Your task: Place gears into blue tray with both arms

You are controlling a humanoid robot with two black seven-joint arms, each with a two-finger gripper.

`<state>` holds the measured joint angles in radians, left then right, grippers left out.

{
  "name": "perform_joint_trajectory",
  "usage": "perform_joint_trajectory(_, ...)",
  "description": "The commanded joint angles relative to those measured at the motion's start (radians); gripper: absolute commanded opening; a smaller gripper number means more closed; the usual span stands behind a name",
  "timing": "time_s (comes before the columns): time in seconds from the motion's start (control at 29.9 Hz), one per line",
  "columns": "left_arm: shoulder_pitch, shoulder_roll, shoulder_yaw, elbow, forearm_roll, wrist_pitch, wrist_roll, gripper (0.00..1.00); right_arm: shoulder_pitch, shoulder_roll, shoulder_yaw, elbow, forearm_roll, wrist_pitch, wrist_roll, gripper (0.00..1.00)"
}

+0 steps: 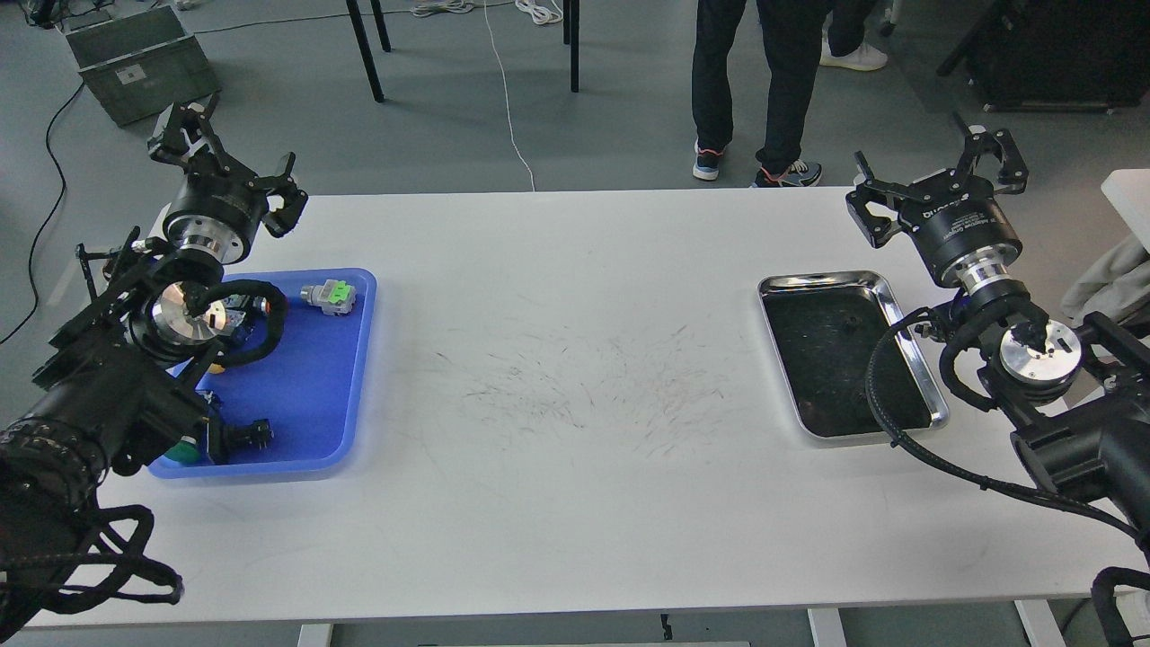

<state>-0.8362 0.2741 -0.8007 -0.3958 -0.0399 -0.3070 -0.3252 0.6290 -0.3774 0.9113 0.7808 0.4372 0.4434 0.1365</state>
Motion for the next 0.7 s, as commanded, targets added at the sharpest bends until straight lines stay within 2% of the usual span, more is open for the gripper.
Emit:
perform_joint_trajectory(0.0, 0.0, -0.001, 0.003, 0.0, 0.0, 0.0, 0.0, 0.98, 0.0, 0.0, 0.0, 0.0, 0.0, 0.0, 0.0, 0.99)
perform_joint_trajectory(0.67, 0.006, 0.014, 0.0, 0.002, -0.001, -0.006, 0.002, 0.98, 0.008, 0.0, -0.002, 0.017, 0.0, 0.009, 0.0, 0.99)
